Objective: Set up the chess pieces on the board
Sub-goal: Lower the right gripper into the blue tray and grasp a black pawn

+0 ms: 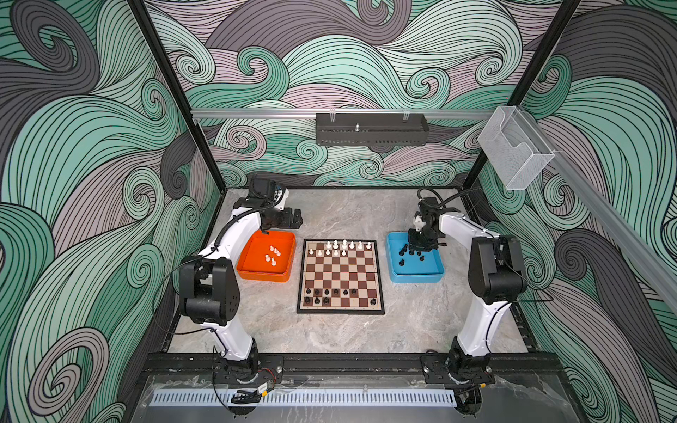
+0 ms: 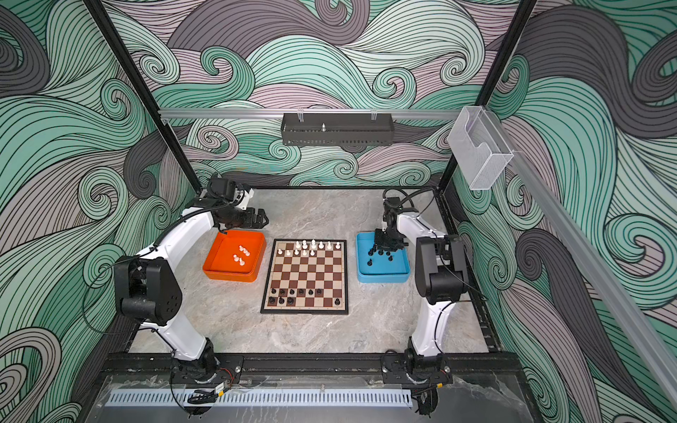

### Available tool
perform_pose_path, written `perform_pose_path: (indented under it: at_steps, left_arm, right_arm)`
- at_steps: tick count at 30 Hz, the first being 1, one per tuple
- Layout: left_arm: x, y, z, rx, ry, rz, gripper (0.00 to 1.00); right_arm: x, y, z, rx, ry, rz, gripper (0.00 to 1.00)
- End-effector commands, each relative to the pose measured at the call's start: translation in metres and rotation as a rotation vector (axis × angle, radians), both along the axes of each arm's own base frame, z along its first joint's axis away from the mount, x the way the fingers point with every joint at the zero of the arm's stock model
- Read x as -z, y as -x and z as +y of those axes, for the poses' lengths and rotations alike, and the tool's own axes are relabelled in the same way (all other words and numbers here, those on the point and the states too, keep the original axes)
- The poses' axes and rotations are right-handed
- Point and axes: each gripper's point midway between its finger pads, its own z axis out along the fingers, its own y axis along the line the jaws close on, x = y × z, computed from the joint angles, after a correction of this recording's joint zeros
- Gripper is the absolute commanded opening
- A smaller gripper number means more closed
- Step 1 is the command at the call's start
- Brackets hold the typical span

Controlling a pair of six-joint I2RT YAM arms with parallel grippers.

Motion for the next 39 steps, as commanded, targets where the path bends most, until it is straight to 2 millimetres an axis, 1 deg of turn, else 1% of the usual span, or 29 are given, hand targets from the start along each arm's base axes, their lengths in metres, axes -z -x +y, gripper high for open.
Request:
perform_pose_path:
  at_steps: [1,6,18,22,24,32,39]
  left_arm:
    - [-0.004,0.000,-0.006,0.022,0.010,0.007,0.99]
    - [-0.004,-0.002,-0.007,0.024,0.015,0.006,0.99]
    - [-0.003,-0.003,-0.010,0.030,0.031,0.011,0.99]
    - [-0.004,-0.003,-0.010,0.031,0.034,0.010,0.99]
    - [-0.004,-0.003,-0.010,0.031,0.033,0.007,0.99]
    - [-0.003,-0.002,-0.010,0.031,0.034,0.014,0.99]
    - [-0.003,-0.001,-0.012,0.032,0.044,0.014,0.99]
  right_arm:
    - [0.000,-0.004,0.004,0.001,-0.006,0.002,0.24]
    - [0.000,-0.005,0.005,-0.002,-0.006,0.005,0.21]
    - [0.006,-0.003,0.004,-0.003,0.003,0.024,0.21]
    - [0.006,-0.003,0.003,-0.002,0.005,0.026,0.15]
    - [0.006,-0.003,0.003,-0.002,0.009,0.028,0.15]
    - [-0.001,-0.002,0.001,-0.004,0.021,0.019,0.16]
    - [-0.019,-0.003,0.001,-0.005,0.023,-0.015,0.15]
